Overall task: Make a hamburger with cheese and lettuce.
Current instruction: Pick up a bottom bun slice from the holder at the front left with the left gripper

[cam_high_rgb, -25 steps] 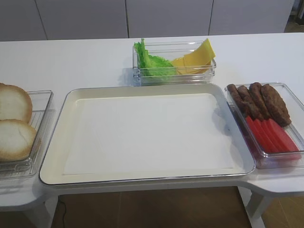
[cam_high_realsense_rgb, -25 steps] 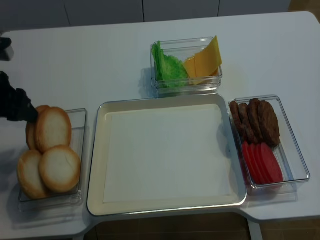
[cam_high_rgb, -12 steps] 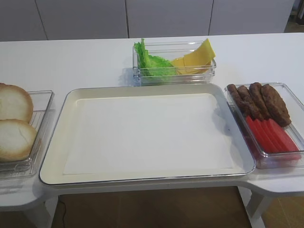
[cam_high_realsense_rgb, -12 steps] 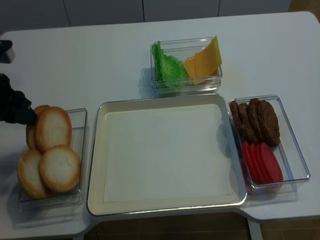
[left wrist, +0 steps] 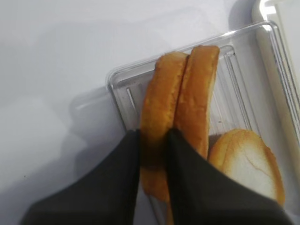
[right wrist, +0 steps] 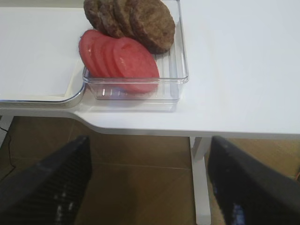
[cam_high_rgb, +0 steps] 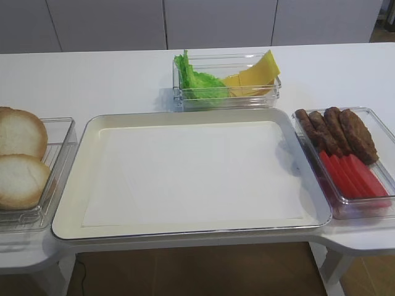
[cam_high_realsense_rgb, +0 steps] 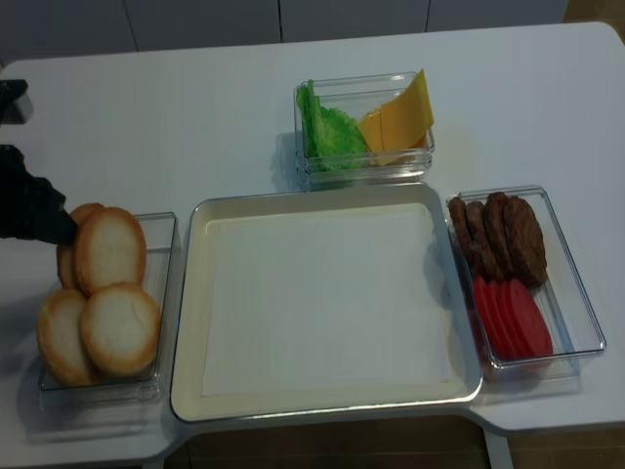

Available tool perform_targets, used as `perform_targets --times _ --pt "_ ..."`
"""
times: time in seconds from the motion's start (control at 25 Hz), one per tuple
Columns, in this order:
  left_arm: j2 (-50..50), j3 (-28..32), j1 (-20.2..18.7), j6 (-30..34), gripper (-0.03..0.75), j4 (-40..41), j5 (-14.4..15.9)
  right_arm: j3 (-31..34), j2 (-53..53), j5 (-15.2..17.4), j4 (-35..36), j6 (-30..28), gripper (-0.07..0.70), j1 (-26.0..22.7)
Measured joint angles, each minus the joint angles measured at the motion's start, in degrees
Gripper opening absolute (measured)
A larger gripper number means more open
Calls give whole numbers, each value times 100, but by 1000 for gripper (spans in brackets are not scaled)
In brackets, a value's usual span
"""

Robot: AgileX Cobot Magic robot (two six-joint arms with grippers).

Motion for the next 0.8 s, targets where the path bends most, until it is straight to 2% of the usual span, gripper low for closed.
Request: perform_targets --times 0.16,0.8 --pt "13 0 0 0 80 20 0 0 0 0 0 0 591 0" --pt "-398 -49 0 0 73 92 0 0 0 0 0 12 591 0"
